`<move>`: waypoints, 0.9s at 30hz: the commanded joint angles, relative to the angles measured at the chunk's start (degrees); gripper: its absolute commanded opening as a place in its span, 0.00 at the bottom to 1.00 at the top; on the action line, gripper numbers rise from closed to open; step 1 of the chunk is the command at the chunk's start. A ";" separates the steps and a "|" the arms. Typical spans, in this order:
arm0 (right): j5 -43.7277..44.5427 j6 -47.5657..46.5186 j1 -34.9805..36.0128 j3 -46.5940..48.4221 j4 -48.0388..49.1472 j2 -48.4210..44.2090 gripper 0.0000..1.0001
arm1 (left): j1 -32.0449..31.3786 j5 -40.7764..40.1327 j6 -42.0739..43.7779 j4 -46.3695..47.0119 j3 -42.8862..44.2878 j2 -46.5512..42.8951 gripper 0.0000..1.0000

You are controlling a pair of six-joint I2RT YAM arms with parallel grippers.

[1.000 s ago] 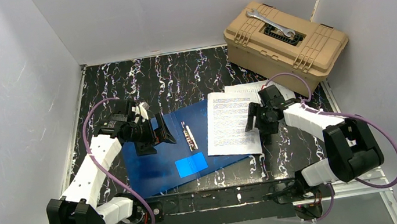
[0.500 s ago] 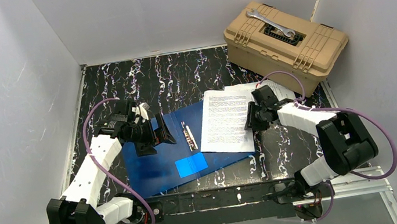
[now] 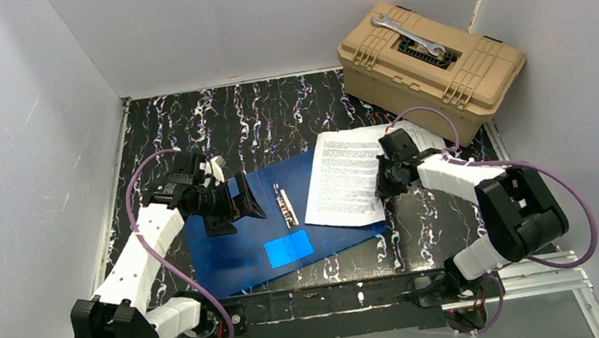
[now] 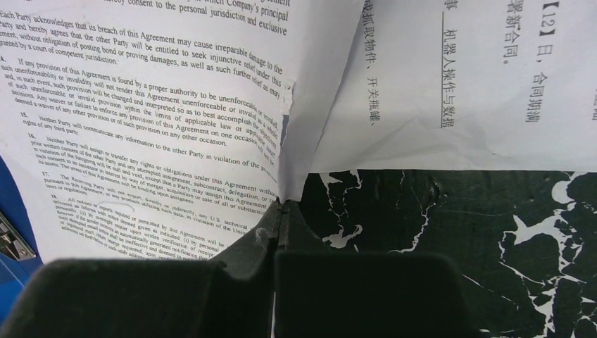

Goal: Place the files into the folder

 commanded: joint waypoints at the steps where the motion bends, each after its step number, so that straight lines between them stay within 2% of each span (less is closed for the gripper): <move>1: 1.18 -2.75 0.38 0.76 -8.24 -0.58 0.01 | 0.26 0.86 0.95 -0.57 -0.07 -0.62 0.98; 15: -4.58 -11.19 0.35 8.71 -18.43 -12.12 0.01 | 0.22 0.35 1.48 -1.72 0.75 -1.69 0.98; 22: -6.07 -17.22 0.70 15.28 -22.63 -11.52 0.01 | 0.22 0.30 1.78 -2.40 1.49 -1.96 0.98; 27: -4.75 -17.72 1.10 19.24 -24.08 -10.19 0.01 | 0.22 0.14 2.03 -2.87 1.74 -2.32 0.98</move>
